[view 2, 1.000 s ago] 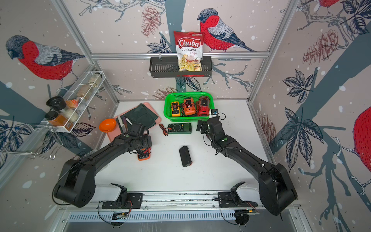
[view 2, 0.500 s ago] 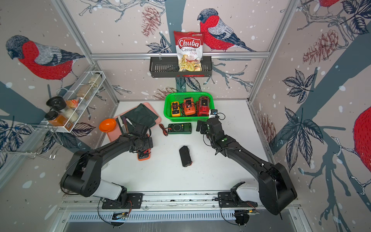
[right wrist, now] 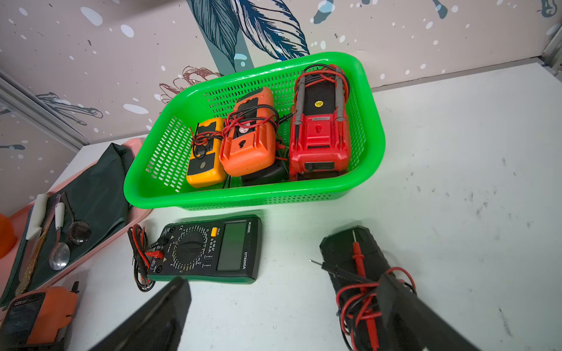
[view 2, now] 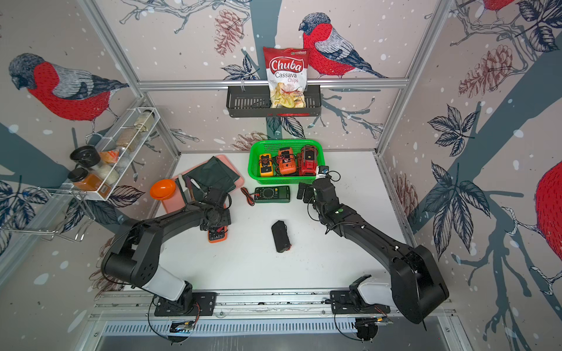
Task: Put the multimeter into the basket
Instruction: Pick up the multimeter from the center of the board, then place the multimeter in the basket.
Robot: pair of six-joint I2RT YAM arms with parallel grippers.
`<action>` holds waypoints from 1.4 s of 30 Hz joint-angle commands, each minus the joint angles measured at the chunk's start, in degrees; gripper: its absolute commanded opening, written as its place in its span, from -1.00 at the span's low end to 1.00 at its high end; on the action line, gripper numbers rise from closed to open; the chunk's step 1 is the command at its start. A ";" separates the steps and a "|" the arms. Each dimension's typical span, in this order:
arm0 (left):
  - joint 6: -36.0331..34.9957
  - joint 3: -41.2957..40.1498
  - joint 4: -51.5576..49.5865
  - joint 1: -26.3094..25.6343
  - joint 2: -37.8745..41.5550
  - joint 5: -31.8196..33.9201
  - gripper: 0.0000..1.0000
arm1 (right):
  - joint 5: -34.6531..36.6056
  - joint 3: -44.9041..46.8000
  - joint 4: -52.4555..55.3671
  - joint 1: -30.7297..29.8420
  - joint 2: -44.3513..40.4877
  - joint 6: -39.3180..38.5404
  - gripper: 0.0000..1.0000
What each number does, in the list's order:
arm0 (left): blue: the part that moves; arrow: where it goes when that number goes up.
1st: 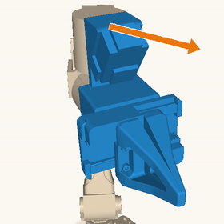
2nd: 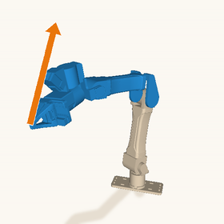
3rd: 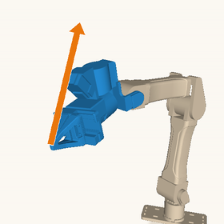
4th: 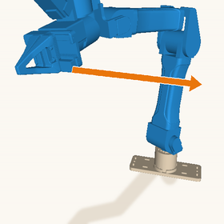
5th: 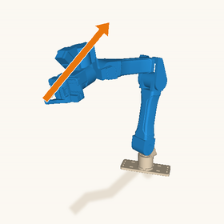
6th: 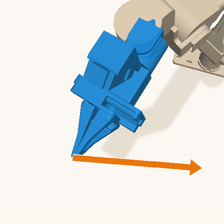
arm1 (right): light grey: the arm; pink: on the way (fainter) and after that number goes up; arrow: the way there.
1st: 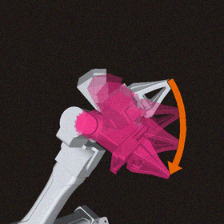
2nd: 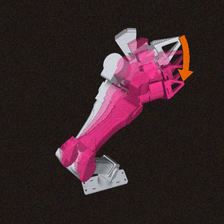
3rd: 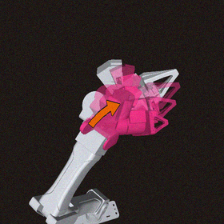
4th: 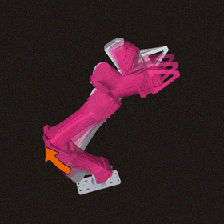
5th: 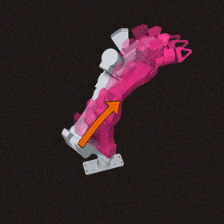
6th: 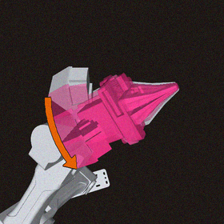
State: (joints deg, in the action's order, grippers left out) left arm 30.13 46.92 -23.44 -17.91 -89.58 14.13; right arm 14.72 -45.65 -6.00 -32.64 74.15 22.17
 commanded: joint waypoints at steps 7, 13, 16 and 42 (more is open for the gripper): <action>1.27 6.54 -0.52 -0.96 7.75 -3.76 -0.67 | 1.80 0.21 -1.37 -0.16 -0.18 -0.23 1.00; 1.60 15.62 4.16 -4.06 8.91 -3.43 -0.84 | 2.10 1.99 -4.27 -0.28 -1.18 0.68 1.00; 0.85 20.48 8.08 -5.60 6.73 -3.17 -0.85 | 2.00 3.05 -5.86 -0.32 -2.08 0.44 1.00; -4.81 55.46 16.76 -8.70 -29.32 -0.78 -0.95 | 7.70 10.14 -10.27 -2.49 -12.35 3.61 1.00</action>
State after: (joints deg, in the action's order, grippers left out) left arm 26.24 99.33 -9.69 -26.48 -116.79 12.91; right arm 20.97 -35.42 -14.85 -34.72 62.26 25.43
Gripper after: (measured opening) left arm 0.875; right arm 0.999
